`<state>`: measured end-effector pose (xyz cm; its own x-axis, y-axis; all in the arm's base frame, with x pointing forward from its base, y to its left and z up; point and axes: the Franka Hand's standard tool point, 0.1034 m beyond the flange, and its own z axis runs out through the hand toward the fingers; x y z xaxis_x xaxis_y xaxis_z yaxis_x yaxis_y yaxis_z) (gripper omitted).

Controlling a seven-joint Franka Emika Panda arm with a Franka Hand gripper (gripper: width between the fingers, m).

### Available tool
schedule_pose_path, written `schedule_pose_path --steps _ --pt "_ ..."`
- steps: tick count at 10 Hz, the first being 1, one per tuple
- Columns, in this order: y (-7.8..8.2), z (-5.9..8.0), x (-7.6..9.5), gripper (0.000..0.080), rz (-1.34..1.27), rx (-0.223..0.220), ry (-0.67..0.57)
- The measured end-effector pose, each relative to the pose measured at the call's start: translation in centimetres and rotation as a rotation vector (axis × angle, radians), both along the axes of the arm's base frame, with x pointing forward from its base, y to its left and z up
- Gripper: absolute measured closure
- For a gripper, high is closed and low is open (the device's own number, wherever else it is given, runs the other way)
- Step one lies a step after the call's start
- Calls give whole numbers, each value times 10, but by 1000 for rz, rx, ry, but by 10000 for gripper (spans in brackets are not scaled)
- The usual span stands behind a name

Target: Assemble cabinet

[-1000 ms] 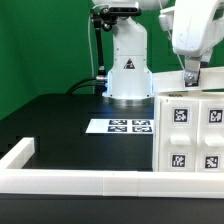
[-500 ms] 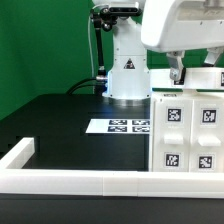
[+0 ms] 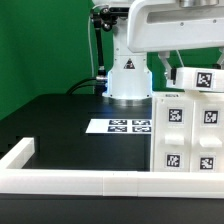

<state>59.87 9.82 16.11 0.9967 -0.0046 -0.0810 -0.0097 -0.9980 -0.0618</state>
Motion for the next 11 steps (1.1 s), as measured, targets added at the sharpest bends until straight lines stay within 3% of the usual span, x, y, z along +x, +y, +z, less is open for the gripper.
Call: schedule_pose_path --steps 3,9,11 --pt "0 0 1 246 -181 -7 10" --pt "2 0 10 246 -938 115 -55" --pt "2 -1 9 246 -1037 112 -35"
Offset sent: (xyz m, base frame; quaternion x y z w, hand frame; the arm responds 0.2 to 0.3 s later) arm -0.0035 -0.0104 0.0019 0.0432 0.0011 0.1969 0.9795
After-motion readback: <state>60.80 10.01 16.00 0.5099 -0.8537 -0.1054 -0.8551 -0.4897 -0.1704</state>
